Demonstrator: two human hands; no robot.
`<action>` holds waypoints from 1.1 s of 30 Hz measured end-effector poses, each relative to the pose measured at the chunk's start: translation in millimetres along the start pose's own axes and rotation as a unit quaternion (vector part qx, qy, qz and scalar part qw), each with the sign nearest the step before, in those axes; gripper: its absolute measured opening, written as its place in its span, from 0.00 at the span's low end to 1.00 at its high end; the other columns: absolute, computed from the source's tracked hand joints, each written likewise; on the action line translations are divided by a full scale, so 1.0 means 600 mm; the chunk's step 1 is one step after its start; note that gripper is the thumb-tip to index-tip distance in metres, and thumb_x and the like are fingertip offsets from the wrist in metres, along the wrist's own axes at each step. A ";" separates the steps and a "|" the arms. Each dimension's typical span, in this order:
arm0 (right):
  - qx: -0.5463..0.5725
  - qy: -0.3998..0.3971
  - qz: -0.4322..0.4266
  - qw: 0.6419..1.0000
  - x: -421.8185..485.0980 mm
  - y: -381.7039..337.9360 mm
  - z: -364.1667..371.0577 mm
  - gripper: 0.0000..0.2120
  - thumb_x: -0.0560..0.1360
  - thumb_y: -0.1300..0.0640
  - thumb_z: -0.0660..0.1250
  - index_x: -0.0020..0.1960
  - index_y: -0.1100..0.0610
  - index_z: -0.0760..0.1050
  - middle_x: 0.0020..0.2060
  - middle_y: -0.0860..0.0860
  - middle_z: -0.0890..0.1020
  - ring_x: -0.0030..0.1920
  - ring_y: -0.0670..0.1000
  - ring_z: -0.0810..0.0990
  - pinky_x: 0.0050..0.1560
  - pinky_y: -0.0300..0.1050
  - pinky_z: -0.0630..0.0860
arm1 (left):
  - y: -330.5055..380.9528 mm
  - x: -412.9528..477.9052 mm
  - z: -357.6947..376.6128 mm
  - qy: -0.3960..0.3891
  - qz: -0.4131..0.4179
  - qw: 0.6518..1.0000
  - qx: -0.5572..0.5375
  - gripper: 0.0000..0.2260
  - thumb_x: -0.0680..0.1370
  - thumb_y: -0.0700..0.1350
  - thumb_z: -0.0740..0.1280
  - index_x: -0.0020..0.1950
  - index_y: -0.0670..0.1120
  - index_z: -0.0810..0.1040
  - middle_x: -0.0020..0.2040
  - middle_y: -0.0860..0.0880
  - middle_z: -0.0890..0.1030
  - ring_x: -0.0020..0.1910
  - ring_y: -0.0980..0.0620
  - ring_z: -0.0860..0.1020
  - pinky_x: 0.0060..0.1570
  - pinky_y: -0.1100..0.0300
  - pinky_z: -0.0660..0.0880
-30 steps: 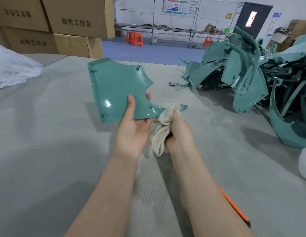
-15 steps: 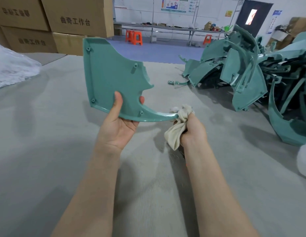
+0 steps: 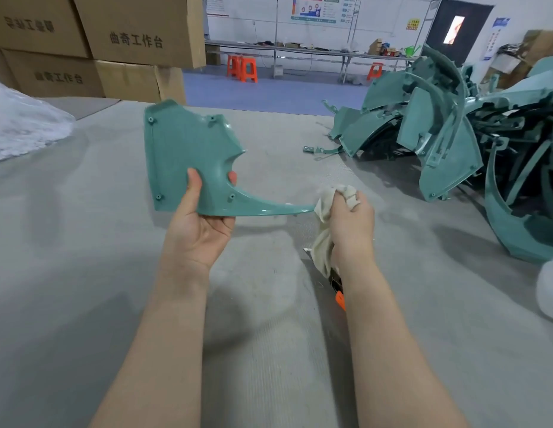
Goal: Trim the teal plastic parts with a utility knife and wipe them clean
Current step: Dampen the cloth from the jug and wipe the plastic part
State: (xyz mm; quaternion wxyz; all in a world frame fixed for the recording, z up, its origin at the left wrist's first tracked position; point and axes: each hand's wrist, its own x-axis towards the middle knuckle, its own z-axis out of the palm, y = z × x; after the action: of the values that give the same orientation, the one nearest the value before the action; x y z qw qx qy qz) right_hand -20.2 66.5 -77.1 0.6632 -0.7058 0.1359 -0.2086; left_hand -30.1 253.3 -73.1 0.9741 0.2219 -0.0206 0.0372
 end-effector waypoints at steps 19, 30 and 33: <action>-0.003 0.181 -0.050 0.982 0.004 -0.006 -0.012 0.10 0.82 0.50 0.59 0.44 0.54 0.68 0.37 0.44 0.74 0.39 0.47 0.74 0.43 0.35 0.70 | 0.003 -0.004 0.012 0.075 0.083 0.993 -0.032 0.10 0.78 0.45 0.67 0.59 0.46 0.78 0.51 0.48 0.84 0.45 0.49 0.84 0.42 0.59 0.80; -0.122 -0.133 -0.225 0.958 -0.114 -0.055 0.098 0.15 0.82 0.56 0.59 0.66 0.61 0.68 0.61 0.56 0.77 0.60 0.55 0.74 0.52 0.38 0.66 | -0.044 -0.027 0.054 0.018 0.036 0.985 0.166 0.22 0.79 0.53 0.62 0.69 0.44 0.73 0.63 0.48 0.80 0.60 0.53 0.79 0.61 0.57 0.75; -0.098 -0.119 -0.183 0.971 -0.113 -0.046 0.093 0.09 0.82 0.53 0.59 0.55 0.58 0.71 0.45 0.50 0.80 0.47 0.52 0.77 0.42 0.41 0.66 | -0.045 -0.024 0.053 0.001 0.031 0.986 0.164 0.24 0.78 0.54 0.62 0.71 0.43 0.70 0.65 0.47 0.78 0.62 0.51 0.78 0.64 0.55 0.73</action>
State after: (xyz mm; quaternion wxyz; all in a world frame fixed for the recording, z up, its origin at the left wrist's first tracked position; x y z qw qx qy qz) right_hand -55.5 149.4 -59.3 0.5531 -0.7998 -0.0555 -0.2266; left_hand -43.2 214.0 -56.9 0.9228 0.3782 -0.0201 0.0702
